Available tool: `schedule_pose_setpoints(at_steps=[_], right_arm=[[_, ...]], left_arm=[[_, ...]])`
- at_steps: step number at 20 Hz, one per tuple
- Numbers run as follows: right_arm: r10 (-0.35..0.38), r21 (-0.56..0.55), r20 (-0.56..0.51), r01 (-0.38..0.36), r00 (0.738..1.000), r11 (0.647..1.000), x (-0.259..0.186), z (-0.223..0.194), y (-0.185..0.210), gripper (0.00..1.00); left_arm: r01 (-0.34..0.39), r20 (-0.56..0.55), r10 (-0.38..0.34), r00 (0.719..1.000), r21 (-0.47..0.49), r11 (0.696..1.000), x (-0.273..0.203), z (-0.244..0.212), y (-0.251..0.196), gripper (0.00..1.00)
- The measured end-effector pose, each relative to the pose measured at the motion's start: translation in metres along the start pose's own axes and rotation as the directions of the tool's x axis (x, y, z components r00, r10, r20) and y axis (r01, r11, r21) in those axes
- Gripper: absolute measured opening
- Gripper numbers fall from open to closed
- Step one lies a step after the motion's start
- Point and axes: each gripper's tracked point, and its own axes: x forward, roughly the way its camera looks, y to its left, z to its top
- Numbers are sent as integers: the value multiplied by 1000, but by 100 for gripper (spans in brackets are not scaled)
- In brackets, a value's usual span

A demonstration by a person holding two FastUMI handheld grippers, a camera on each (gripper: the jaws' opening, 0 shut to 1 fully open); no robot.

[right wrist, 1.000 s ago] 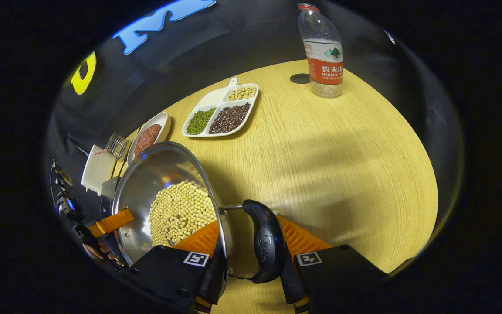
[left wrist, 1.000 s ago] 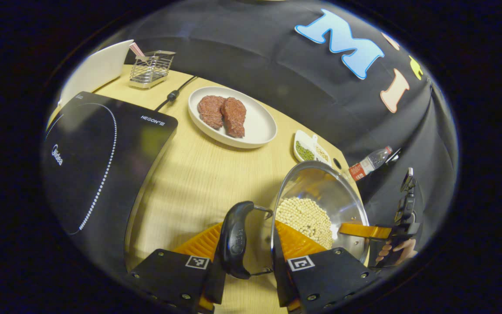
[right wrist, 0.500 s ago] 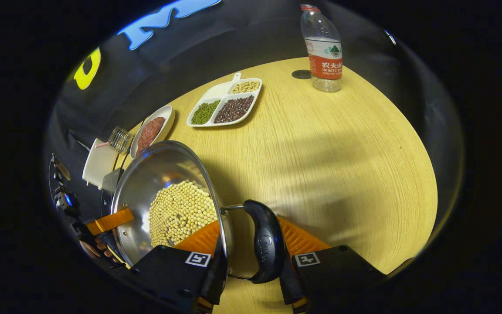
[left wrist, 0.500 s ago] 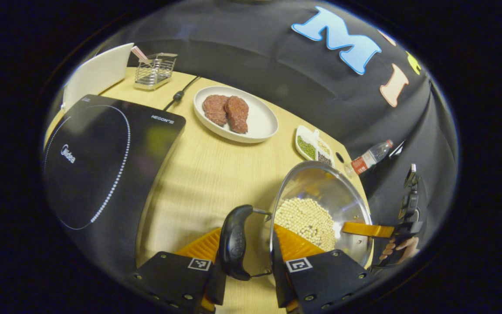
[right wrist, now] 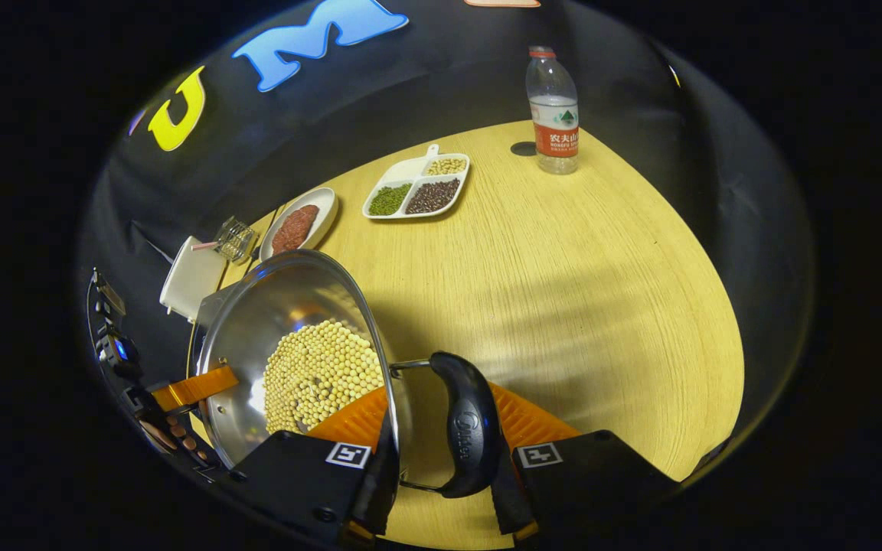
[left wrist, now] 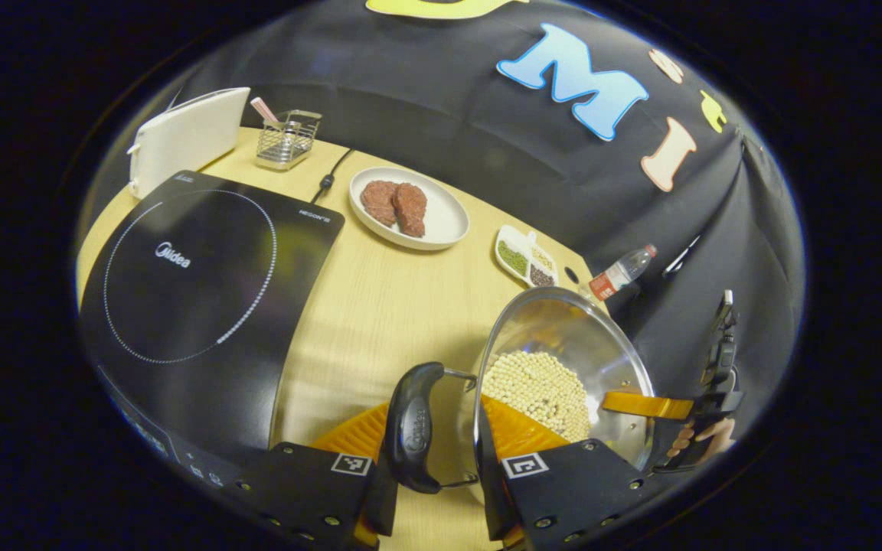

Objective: First push the handle of the pot to place it horizontally, then grasp the pot with both hands and set it on the induction cooktop.

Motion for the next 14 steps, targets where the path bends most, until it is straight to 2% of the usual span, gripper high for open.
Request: schedule_pose_setpoints(at_steps=[3, 4, 6, 10, 11, 14], right_arm=[[-4, -4, 19, 4, 1000, 1000, -20, -9, 16, 55], [-4, -3, 24, 4, 1000, 1000, -25, -13, 22, 55], [-4, -2, 25, 4, 1000, 1000, -35, -21, 32, 55], [9, 15, 17, -9, 1000, 1000, -40, -36, 61, 55], [15, 9, 19, -15, 1000, 1000, -38, -38, 69, 52], [26, -5, 24, -26, 999, 1000, -37, -42, 93, 55]], left_arm=[[8, -2, -9, 1000, -13, 1000, 4, -2, 1, 46], [12, -1, -12, 1000, -11, 1000, 6, -2, 3, 50], [17, 0, -17, 1000, -11, 1000, 5, 0, 5, 47], [13, 12, -13, 1000, -12, 1000, 6, 1, 7, 46], [13, 14, -12, 1000, -19, 1000, 5, 1, 5, 49], [8, 20, -7, 1000, -34, 999, 2, 3, 5, 46]])
